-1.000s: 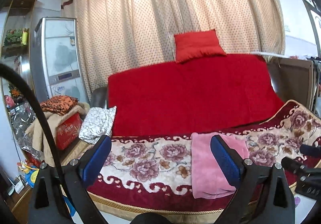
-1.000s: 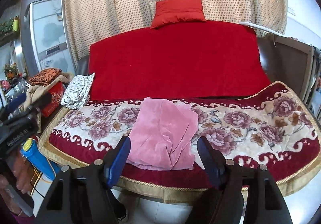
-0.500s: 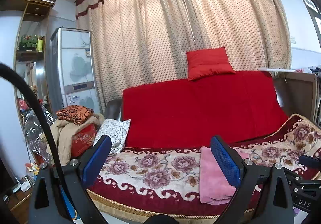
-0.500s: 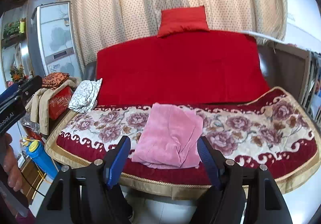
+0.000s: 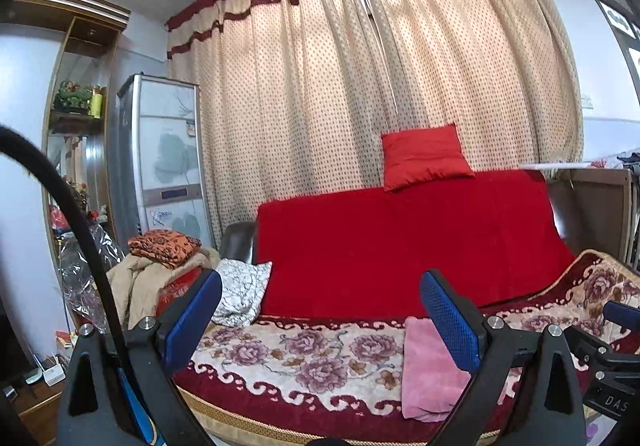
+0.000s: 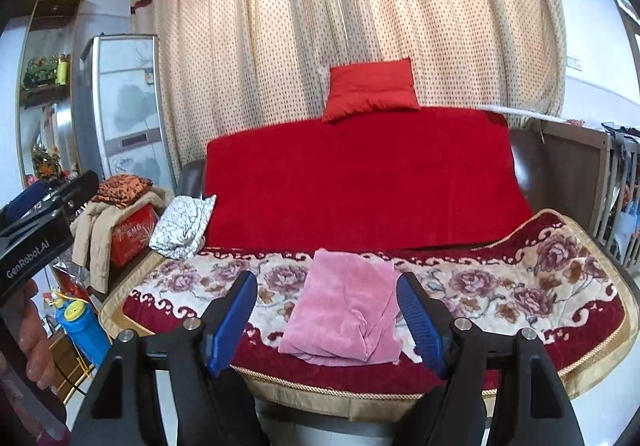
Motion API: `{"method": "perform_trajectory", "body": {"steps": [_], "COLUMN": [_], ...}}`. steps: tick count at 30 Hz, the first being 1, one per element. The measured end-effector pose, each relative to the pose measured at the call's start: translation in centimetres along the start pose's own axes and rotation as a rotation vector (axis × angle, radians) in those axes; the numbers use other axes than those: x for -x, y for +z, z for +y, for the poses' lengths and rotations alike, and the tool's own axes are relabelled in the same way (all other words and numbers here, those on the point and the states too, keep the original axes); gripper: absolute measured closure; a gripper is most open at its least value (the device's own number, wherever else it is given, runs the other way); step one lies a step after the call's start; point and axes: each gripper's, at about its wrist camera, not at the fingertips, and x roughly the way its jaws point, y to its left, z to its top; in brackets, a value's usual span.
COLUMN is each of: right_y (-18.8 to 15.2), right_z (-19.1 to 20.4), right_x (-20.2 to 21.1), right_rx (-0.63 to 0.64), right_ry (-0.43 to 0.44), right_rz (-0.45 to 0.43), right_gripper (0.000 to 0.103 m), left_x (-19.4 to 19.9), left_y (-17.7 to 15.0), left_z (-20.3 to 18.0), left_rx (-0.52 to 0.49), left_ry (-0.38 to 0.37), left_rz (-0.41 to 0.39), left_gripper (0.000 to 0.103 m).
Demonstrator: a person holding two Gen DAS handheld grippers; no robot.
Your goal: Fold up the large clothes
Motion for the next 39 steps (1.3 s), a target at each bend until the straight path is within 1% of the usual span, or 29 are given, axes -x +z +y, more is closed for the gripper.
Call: {"method": "perform_trajectory", "body": {"steps": [4, 18, 26, 29, 39], "right_y": [0.1, -0.1, -0.1, -0.1, 0.2], "right_z": [0.4, 0.1, 0.5, 1.2, 1.8], "right_x": [0.7, 0.9, 0.7, 1.2, 2.6], "right_rx": [0.010, -0.002, 0.013, 0.042, 0.075], "right_ry": [-0.001, 0.001, -0.022, -0.055, -0.118], "right_rz": [-0.012, -0.003, 0.001, -0.028, -0.097], "right_gripper": [0.027, 0.027, 0.027, 0.027, 0.027], "left_x": [0.6, 0.6, 0.6, 0.6, 0.4], "left_y": [0.4, 0.5, 0.3, 0.4, 0.3], "left_z": [0.4, 0.1, 0.2, -0.1, -0.7], "left_rx": [0.002, -0.001, 0.000, -0.006, -0.019], "left_ry": [0.009, 0.018, -0.020, -0.026, -0.038], "left_rz": [-0.019, -0.008, 0.001, 0.001, 0.011], "left_gripper": [0.004, 0.003, 0.003, 0.003, 0.003]}}
